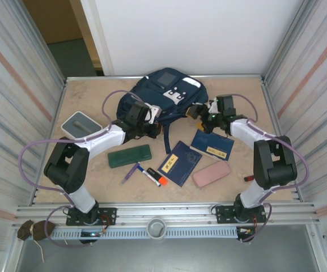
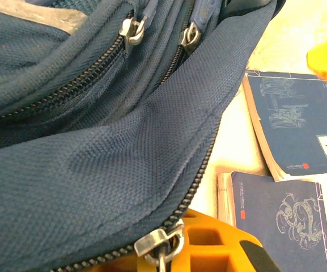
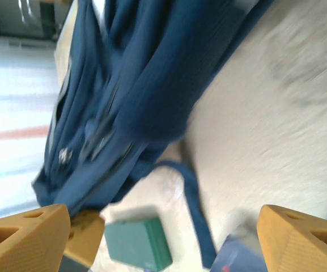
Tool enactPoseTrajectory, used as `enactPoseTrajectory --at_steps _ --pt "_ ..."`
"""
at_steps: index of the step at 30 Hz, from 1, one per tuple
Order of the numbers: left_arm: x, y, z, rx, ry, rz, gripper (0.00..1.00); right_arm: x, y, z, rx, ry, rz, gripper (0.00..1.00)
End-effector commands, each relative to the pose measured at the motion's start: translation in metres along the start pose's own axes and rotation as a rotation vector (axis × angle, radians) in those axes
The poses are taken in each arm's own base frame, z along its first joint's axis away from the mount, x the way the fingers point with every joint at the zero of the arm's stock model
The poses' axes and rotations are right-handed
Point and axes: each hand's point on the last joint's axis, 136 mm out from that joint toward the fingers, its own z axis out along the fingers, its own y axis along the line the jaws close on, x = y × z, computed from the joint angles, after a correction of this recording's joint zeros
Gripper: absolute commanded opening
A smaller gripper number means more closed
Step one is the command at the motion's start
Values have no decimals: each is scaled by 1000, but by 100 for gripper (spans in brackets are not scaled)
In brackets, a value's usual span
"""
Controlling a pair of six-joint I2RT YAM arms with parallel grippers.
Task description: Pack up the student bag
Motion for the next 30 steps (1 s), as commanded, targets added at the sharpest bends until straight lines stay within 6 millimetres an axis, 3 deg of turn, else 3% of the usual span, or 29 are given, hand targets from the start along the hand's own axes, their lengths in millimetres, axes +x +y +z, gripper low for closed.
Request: enactPoseTrajectory --at_steps 1,8,10,13,17,21,24,28,30 --pt "-24 -21 -6 66 -79 27 0 1 29 1 -23 -90 -44 84" --pt "-17 -28 -4 84 -70 43 0 -2 40 49 -44 -92 7 73" --pt "-15 -28 -5 86 -67 47 0 -7 40 57 -36 -102 6 55" --pt "-10 -20 -9 43 -60 57 0 -19 32 51 -13 -134 1 28" --pt "2 8 -24 -27 -45 29 0 -34 13 31 48 -171 -30 8" --pt "17 53 -42 -88 -49 -69 0 -45 -2 12 81 -172 -63 6" --pt "21 75 -52 -98 -63 -120 0 -48 -2 6 70 -154 -93 7" --pt "15 72 -58 -65 -62 -101 0 -53 6 2 72 -116 -188 11" --pt "6 61 -61 -11 -69 -95 0 -52 8 -5 106 -99 -282 22"
